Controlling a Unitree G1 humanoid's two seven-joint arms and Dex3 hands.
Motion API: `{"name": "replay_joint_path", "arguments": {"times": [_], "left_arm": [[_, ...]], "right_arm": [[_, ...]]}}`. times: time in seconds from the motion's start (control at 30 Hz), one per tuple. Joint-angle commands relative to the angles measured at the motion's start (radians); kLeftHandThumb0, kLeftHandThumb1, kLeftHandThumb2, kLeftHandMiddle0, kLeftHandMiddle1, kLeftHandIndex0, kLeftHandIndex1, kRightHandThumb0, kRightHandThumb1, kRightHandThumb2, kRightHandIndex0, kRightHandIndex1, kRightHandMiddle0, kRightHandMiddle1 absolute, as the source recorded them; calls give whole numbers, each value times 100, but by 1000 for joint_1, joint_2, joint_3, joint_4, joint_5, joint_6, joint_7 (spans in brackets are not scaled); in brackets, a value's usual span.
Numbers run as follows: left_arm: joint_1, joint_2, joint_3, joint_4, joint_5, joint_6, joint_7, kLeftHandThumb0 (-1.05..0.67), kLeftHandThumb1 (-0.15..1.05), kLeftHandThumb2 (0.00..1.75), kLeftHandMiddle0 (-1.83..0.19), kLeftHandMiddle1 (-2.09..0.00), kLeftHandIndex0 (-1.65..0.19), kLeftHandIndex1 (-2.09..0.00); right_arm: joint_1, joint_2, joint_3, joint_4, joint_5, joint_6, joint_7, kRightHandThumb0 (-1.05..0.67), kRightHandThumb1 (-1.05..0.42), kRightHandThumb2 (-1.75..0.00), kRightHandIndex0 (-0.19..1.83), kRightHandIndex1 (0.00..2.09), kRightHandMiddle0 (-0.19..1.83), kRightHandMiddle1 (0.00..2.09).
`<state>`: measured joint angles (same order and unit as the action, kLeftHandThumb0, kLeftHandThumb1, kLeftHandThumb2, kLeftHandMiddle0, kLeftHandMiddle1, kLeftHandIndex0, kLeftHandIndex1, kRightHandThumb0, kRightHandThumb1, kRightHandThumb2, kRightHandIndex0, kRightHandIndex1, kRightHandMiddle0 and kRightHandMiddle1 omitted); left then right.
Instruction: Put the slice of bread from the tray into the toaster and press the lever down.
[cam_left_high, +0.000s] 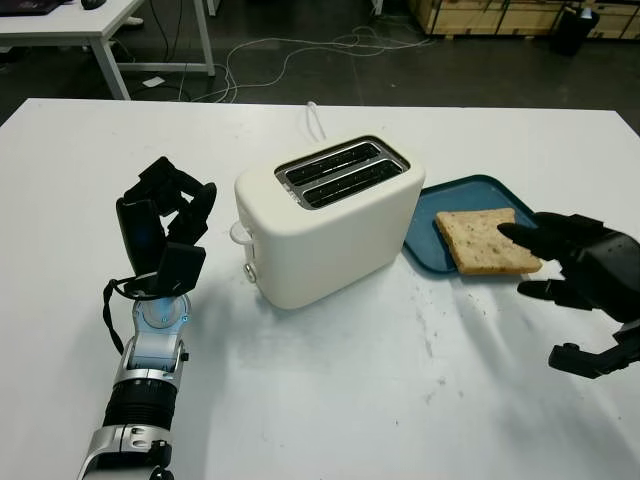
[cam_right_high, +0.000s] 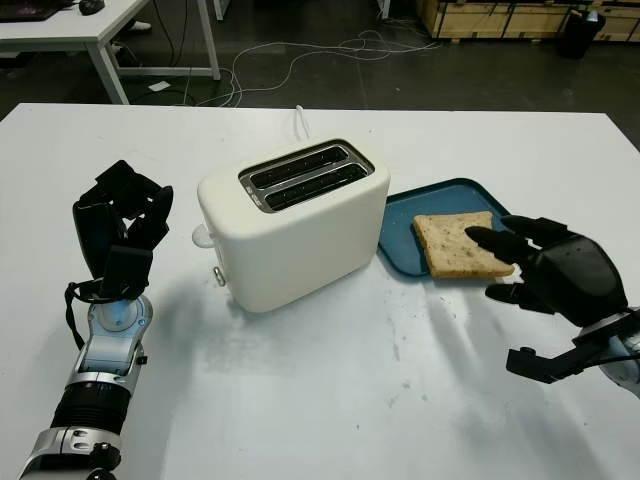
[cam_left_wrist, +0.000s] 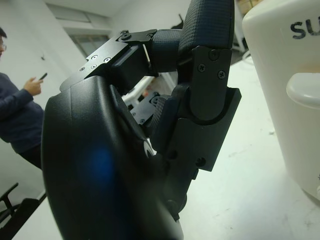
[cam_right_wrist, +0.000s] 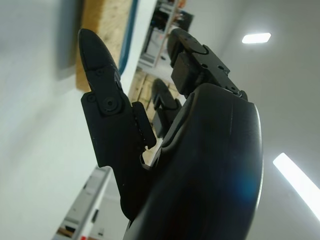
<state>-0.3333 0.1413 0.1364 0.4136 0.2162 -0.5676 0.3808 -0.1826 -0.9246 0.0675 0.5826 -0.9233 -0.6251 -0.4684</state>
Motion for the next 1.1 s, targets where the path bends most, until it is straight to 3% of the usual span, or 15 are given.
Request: {"name": "replay_joint_path", "arguments": {"times": [0.0,0.43,0.8,1.07], "left_arm": [[-2,7,1,4,5,-8,4,-95,92,31,-112,-167,-90,-148],[-3,8,0,-3,5,-7,1,-95,92,31,-111,-167,-89,-149],[-4,6,0,-1,-5,-16,-6,-95,92,31,-112,-167,-90,-151],[-3,5,4,-8,1,-8,4,-96,92,32,-112,-167,-90,-151]], "right_arm": [[-15,-5,35,8,-27,35,-29,-64,-76,0,29,0,28,0],[-116,60,221,177,-65,168,-153,-55,-80,-1,26,1,23,0],[-203,98,342,312,-71,231,-272,-43,-86,-2,36,6,32,3],[-263,113,412,352,-70,247,-265,-41,-89,-1,38,17,36,4]]}}
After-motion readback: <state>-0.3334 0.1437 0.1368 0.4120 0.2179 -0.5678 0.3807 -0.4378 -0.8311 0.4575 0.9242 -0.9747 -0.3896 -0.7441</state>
